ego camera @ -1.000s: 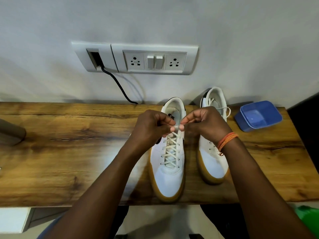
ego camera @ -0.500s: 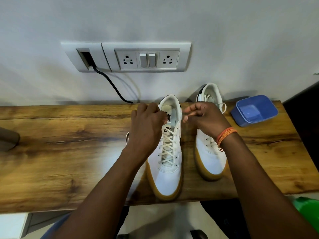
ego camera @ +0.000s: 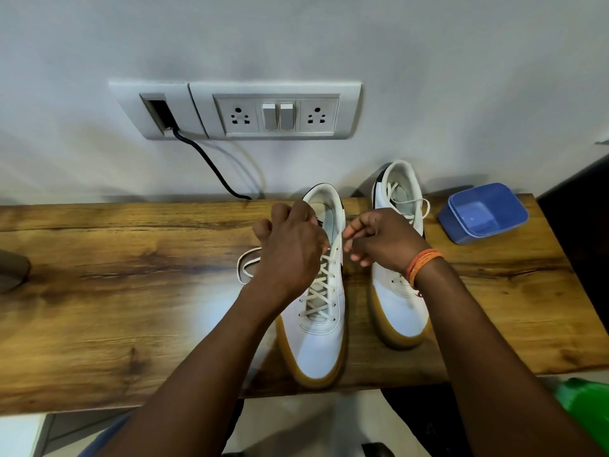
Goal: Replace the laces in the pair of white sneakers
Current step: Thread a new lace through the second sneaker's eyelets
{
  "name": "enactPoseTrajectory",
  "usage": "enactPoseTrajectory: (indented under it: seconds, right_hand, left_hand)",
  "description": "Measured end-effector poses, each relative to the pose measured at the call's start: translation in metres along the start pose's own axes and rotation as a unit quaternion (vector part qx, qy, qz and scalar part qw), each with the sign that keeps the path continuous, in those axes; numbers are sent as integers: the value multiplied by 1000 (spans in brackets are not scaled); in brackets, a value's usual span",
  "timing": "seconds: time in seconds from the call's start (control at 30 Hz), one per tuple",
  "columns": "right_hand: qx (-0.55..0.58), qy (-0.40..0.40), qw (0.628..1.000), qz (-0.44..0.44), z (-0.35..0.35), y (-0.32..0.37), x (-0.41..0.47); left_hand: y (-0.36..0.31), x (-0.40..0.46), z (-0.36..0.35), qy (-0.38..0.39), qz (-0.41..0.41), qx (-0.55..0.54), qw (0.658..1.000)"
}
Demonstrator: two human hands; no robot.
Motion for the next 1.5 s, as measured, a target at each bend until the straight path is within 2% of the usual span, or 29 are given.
enactPoseTrajectory:
  seconds: [0.1,0.27,0.43,0.7,0.9,1.03,1.1,1.27,1.33,1.4,1.43,1.5]
  right_hand:
    - [3,-2,1000,7,-1,0,1]
    - [9,-11,1000,3,-1,0,0]
    - [-9,21,999,-41,-2,-3,-5]
    - [-44,13,999,-19,-2,7,-10]
    - [-78,-87,991,-58,47,-5,-16]
    - [-155,-225,958,-86,101,-23,-27]
    - [-193,-252,945,-81,107,-22,-28]
    - [-293,-152,944,-21,65,-3,-11]
    - [-281,-182,942,27,55,11,-14]
    - [-209,-209,953,64,50,23,-19]
    - [-176,-182,965,70,44,25,-19]
    - [-149,-70,985,58,20,24,-17]
  left_hand:
    - [9,2,-3,17,46,-84,995]
    - [9,0,-16,39,83,-139,986]
    - [12,-2,-15,37,115,-148,982]
    - [10,-3,-13,62,116,-136,982]
    - [10,-4,-3,95,110,-106,984]
    - [11,-3,1,98,116,-134,979]
    - [12,-2,4,96,112,-153,977]
    - [15,-1,8,93,108,-148,979]
    - [14,-1,8,93,104,-144,980]
    - [14,-1,6,93,97,-139,981]
    - [14,-1,6,93,96,-139,981]
    - [15,-1,6,90,97,-141,981]
Point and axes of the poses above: each hand's wrist, its own x-axis towards the middle knuckle, its own z-axis out of the back of the hand, y = z × x, the point moved 7 cm from there along x, towards the middle knuckle, and after that the axes turned 1 degree about z, right-handed, at the moved point
